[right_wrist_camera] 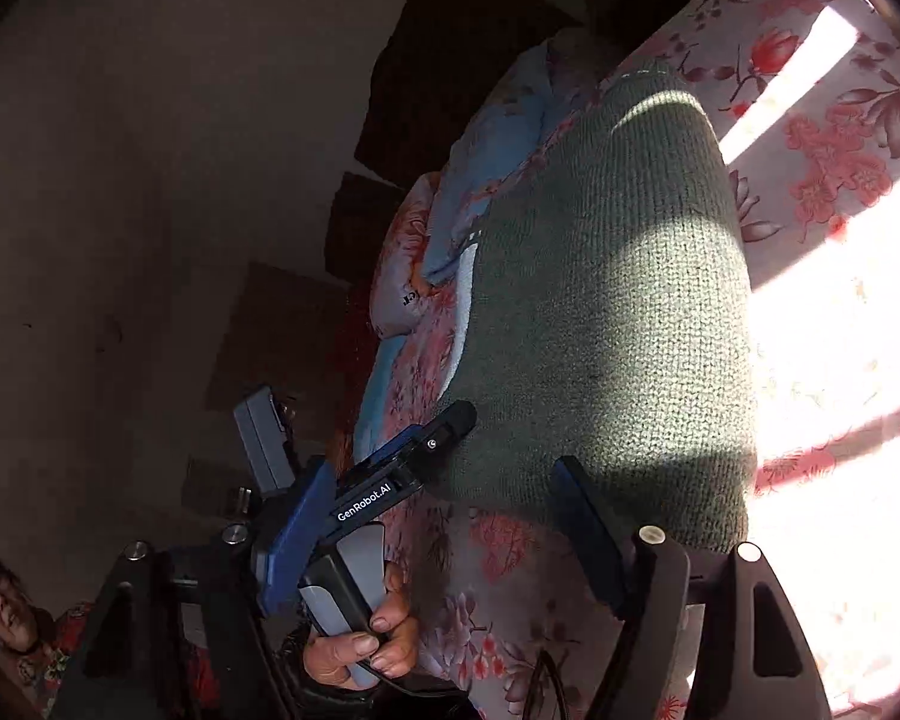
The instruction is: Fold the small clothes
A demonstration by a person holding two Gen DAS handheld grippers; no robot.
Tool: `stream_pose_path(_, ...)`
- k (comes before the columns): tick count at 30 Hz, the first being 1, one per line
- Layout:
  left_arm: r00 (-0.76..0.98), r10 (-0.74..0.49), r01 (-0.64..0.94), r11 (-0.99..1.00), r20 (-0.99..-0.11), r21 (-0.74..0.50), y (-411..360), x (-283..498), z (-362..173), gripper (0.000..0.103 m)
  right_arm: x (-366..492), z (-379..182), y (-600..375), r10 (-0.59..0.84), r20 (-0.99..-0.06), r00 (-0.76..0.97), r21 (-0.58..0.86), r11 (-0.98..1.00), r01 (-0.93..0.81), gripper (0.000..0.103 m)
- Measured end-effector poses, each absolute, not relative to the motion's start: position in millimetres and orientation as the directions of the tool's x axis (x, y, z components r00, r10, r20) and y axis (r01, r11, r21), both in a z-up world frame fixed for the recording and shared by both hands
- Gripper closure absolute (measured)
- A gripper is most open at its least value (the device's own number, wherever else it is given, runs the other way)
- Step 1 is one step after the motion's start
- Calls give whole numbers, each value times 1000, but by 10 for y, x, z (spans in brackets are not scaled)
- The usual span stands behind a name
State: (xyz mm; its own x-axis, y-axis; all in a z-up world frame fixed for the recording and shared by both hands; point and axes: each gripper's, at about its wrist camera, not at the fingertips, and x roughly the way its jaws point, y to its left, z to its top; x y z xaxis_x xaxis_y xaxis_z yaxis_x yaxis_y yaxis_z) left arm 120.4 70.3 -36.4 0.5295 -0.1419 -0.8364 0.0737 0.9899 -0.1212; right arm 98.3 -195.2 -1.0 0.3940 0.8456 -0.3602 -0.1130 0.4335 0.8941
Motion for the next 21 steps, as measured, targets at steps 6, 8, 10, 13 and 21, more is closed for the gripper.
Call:
stream_pose_path(6,524,-130,93,991,-842,-94,594,1234,-409,0,1101,-559,-2129,859,-383,339,922,379,79,103)
stream_pose_path(8,527,-128,106,991,-840,-85,604,1195,-202,0,1064,-351,-2100,852,-414,320,906,420,52,92)
stream_pose_path(10,589,-121,111,991,-799,-68,629,1182,91,0,1088,43,-2085,821,-441,362,868,492,-60,39)
stream_pose_path(13,650,-119,124,991,-751,-49,552,1487,399,0,1355,556,-2035,709,-535,459,726,664,-179,8)
stream_pose_path(21,524,94,86,983,-846,163,156,2957,-9,0,2610,417,-1567,491,-746,449,454,869,-196,8)
